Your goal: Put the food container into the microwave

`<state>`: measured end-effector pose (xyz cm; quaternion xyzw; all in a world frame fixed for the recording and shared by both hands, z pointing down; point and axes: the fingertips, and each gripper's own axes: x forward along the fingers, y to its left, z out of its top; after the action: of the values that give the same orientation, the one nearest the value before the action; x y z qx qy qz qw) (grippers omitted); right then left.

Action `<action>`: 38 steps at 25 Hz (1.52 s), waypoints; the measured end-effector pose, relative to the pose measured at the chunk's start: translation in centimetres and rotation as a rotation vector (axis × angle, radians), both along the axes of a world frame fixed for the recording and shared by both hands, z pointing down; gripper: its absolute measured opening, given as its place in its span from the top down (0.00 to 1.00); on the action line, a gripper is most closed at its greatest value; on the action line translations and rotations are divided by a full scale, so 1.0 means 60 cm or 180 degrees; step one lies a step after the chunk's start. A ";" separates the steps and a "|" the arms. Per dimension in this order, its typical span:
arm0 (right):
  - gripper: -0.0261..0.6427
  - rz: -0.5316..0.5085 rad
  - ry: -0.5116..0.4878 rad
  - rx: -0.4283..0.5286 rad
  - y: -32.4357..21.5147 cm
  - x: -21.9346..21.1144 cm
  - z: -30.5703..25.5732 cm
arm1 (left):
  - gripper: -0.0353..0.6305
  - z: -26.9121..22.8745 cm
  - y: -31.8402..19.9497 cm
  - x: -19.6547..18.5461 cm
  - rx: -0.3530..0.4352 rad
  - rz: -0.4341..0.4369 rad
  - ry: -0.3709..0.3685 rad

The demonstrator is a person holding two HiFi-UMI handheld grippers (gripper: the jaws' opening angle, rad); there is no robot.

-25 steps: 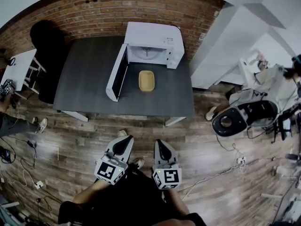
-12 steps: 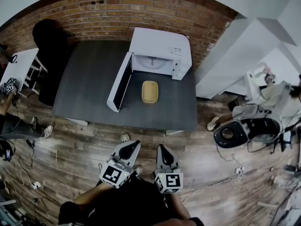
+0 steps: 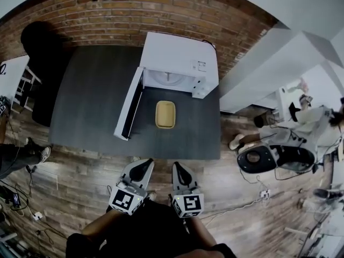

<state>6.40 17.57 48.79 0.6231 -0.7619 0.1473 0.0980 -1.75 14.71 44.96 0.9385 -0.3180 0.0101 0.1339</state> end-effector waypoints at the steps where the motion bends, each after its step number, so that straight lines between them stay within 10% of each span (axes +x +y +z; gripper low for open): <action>1: 0.91 -0.0015 0.0011 -0.0020 -0.017 -0.001 0.004 | 0.89 0.002 -0.015 0.000 -0.0003 0.0004 -0.0007; 16: 0.91 -0.0149 0.0359 -0.0289 -0.229 -0.031 0.049 | 0.89 0.022 -0.206 -0.020 -0.0186 0.0163 0.0044; 38: 0.91 -0.0734 0.0932 -0.0561 -0.308 -0.017 0.135 | 0.89 0.029 -0.277 -0.032 -0.0268 -0.0151 0.0123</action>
<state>5.40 -0.94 56.90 0.5356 -0.7899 0.1090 0.2781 -3.66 -1.91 46.71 0.9243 -0.3367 0.0021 0.1796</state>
